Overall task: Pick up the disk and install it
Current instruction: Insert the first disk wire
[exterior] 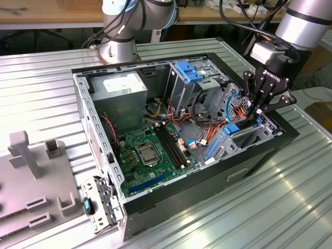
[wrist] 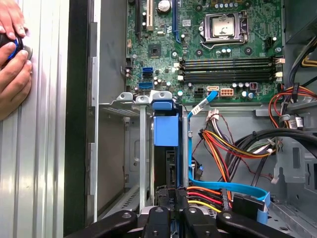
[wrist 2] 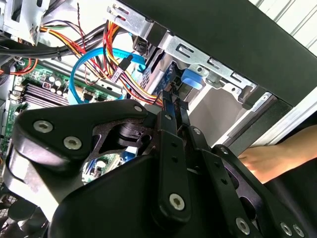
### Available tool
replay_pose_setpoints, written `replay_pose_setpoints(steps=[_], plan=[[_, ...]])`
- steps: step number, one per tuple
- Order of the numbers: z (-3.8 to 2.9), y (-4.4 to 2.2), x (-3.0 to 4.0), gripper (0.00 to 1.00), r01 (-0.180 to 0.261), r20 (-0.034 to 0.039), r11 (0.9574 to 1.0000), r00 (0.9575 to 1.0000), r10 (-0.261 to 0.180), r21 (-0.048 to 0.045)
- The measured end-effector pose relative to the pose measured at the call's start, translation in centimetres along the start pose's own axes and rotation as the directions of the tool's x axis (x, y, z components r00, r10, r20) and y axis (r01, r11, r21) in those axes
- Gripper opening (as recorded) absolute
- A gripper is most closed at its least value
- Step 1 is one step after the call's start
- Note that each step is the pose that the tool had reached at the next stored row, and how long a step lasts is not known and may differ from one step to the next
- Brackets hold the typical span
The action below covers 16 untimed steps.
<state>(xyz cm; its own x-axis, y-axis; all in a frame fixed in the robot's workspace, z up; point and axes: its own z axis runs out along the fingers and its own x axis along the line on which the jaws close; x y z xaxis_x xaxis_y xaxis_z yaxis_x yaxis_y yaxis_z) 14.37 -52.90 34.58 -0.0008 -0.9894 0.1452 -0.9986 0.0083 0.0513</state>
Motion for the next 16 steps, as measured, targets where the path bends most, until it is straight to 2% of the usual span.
replay_pose_setpoints(steps=[9,12,16], plan=[[0.26,-0.01,-0.04,0.16,0.000,0.0013,1.0000,1.0000,0.000,0.0000],[0.42,-0.02,-0.06,0.16,0.000,0.0047,1.0000,1.0000,0.000,0.0000],[0.42,-0.02,-0.06,0.16,0.000,0.0056,1.0000,1.0000,0.000,0.0000]])
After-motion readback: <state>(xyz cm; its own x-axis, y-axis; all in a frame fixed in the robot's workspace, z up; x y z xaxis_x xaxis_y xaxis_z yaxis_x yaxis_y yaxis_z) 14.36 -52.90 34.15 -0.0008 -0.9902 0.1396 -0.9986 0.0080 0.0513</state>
